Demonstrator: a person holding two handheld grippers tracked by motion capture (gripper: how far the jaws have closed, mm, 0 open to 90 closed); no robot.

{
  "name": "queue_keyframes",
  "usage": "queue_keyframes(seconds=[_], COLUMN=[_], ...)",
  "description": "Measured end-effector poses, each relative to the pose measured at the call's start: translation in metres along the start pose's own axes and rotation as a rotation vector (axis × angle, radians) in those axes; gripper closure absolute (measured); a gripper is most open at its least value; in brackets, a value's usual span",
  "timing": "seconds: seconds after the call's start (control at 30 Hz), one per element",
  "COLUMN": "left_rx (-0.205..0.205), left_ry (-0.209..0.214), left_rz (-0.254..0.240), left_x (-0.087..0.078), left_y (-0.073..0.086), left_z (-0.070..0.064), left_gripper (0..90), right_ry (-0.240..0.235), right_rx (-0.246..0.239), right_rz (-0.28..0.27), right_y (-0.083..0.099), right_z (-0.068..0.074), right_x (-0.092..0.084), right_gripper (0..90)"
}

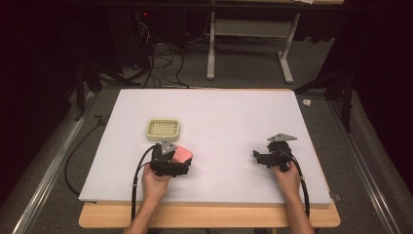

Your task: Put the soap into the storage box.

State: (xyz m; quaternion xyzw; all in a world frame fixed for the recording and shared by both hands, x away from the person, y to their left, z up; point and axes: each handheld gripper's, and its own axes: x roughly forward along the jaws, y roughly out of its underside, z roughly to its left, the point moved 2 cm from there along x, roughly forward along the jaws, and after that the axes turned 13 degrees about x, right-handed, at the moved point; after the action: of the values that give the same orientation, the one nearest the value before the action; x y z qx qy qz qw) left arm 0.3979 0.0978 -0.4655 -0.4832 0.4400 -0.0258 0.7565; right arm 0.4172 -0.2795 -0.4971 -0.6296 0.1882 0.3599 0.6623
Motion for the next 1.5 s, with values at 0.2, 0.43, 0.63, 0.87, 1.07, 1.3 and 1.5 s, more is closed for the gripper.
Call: queue_keyframes(seconds=[0.2, 0.43, 0.63, 0.87, 1.07, 1.3, 1.5], left_rx=[-0.017, -0.028, -0.036, -0.051, -0.063, -0.075, -0.085], left_ry=[-0.015, -0.035, -0.045, -0.055, -0.068, -0.085, -0.1], left_rz=[0.001, -0.004, -0.003, -0.007, -0.007, -0.001, -0.01], left_x=[-0.005, -0.009, -0.012, -0.015, -0.019, -0.025, -0.029], left_y=[0.003, 0.007, 0.009, 0.012, 0.014, 0.013, 0.008], left_z=[0.008, 0.015, 0.021, 0.027, 0.033, 0.044, 0.053], left_gripper=[13.9, 13.9, 13.9, 13.9, 13.9, 14.0, 13.9], right_ry=[-0.001, -0.001, -0.001, 0.0, 0.0, 0.001, 0.001], right_rx=[-0.003, -0.001, -0.004, -0.001, -0.001, -0.001, -0.001], right_rz=[0.0, 0.0, 0.0, 0.0, 0.0, 0.0, 0.0], right_y=[0.0, 0.0, 0.0, 0.0, 0.0, 0.0, 0.0], right_z=[0.0, 0.0, 0.0, 0.0, 0.0, 0.0, 0.0], right_x=[0.0, 0.0, 0.0, 0.0, 0.0, 0.0, 0.0], right_gripper=[20.1, 20.0, 20.1, 20.0, 20.0, 19.9, 19.9])
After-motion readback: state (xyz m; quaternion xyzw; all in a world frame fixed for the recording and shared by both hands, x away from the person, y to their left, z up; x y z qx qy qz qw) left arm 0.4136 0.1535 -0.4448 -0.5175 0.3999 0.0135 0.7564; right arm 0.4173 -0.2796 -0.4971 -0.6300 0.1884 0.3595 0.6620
